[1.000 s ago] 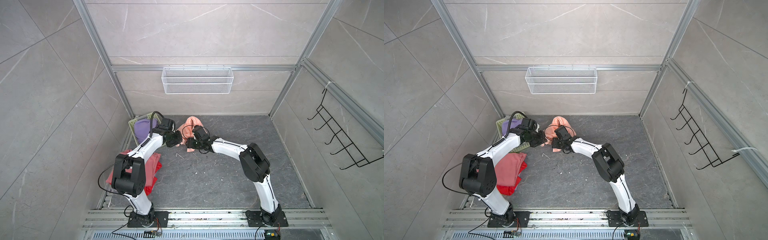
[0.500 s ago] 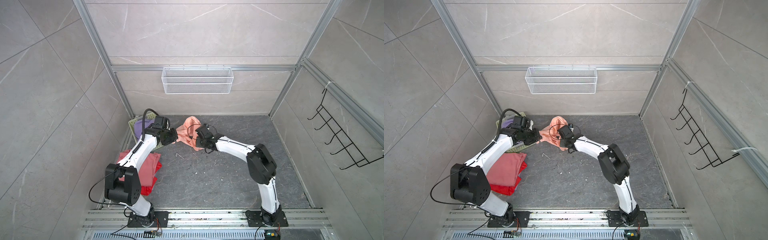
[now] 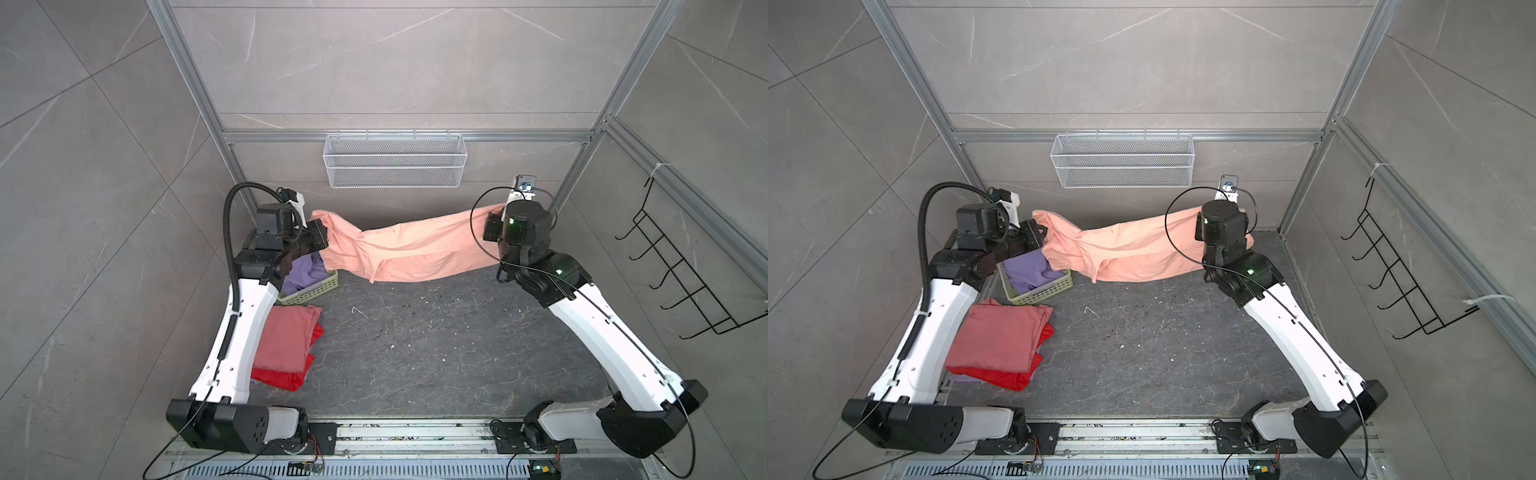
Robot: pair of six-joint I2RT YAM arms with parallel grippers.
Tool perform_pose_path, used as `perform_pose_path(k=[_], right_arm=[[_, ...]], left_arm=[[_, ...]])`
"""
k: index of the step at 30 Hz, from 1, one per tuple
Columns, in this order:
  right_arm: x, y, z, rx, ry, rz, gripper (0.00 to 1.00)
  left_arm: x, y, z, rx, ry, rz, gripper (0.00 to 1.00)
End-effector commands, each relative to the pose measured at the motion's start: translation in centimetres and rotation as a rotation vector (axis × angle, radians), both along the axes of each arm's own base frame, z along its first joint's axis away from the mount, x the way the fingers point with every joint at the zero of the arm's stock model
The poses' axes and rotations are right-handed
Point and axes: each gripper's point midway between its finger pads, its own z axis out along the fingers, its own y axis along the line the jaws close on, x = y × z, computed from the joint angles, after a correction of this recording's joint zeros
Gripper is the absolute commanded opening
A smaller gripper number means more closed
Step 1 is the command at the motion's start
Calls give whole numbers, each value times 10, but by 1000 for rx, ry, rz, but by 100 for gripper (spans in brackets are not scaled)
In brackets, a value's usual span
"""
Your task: Fold and stack the t-shirts
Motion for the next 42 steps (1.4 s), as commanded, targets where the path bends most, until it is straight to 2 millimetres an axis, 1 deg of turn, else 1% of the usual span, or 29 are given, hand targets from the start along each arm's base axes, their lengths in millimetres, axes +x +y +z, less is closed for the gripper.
perform_pose_path(k=[1, 3, 5, 7, 8, 9, 10, 11, 13, 14, 15, 16, 18, 19, 20, 21, 22, 23, 24, 25, 27, 28, 30, 32, 33, 35, 38, 41, 42], right_arm=[[-34, -28, 26, -89, -7, -47, 0], [-54, -40, 30, -70, 1, -44, 0], [-75, -48, 29, -40, 25, -17, 0], [-88, -48, 25, -11, 63, 30, 0], [-91, -49, 24, -9, 78, 39, 0], [-91, -46, 22, -10, 91, 51, 0], [-88, -44, 19, -28, 100, 57, 1], [-81, -42, 15, -61, 106, 47, 3], [-60, -32, -4, -105, 162, 43, 4], [-48, -29, -18, -122, 209, 39, 5], [-35, -28, -35, -137, 257, 21, 5], [-21, -30, -55, -140, 313, -7, 5], [6, -41, -99, -89, 411, -61, 11], [20, -47, -122, -56, 452, -84, 16], [33, -55, -141, -28, 475, -123, 25], [46, -61, -157, -16, 480, -164, 40], [57, -63, -169, -10, 483, -177, 51], [69, -63, -178, 3, 488, -178, 55], [81, -61, -185, 21, 497, -172, 59], [92, -59, -192, 41, 512, -166, 62], [104, -58, -200, 67, 552, -178, 66], [107, -56, -205, 72, 579, -184, 67], [107, -53, -214, 99, 609, -185, 67], [102, -49, -227, 135, 629, -169, 68], [98, -46, -231, 157, 633, -160, 68], [88, -44, -246, 194, 656, -155, 68], [70, -44, -266, 265, 686, -170, 68], [55, -38, -283, 369, 706, -156, 68], [52, -34, -285, 399, 707, -137, 69]], left_arm=[[-26, 9, 45, 34, -133, 13, 0], [-42, 3, 52, 12, -141, -33, 0], [-60, -6, 52, -9, -108, -90, 0], [-77, -22, 50, -54, -62, -193, 0], [-82, -31, 51, -83, -61, -246, 0], [-83, -39, 50, -116, -62, -292, 0], [-80, -45, 46, -146, -53, -324, 0], [-76, -53, 41, -177, -37, -361, 0], [-58, -62, 21, -224, 29, -387, 0], [-47, -68, 7, -264, 69, -399, 0], [-37, -73, -5, -299, 100, -404, 0], [-25, -78, -23, -339, 155, -395, 0], [-1, -83, -59, -401, 270, -360, 1], [10, -85, -79, -418, 333, -334, 7], [21, -87, -96, -419, 371, -321, 21], [35, -84, -111, -402, 383, -282, 37], [47, -83, -119, -387, 375, -261, 51], [63, -81, -128, -365, 364, -238, 59], [79, -76, -137, -341, 372, -189, 59], [92, -74, -140, -328, 379, -168, 59], [110, -70, -151, -306, 411, -112, 62], [114, -69, -153, -291, 418, -94, 62], [112, -67, -158, -246, 426, -71, 61], [101, -69, -164, -196, 442, -86, 60], [93, -68, -171, -162, 462, -89, 59], [75, -64, -188, -88, 508, -89, 55], [43, -56, -218, 2, 611, -67, 50], [11, -45, -245, 62, 709, -15, 49], [1, -40, -255, 66, 740, 12, 49]])
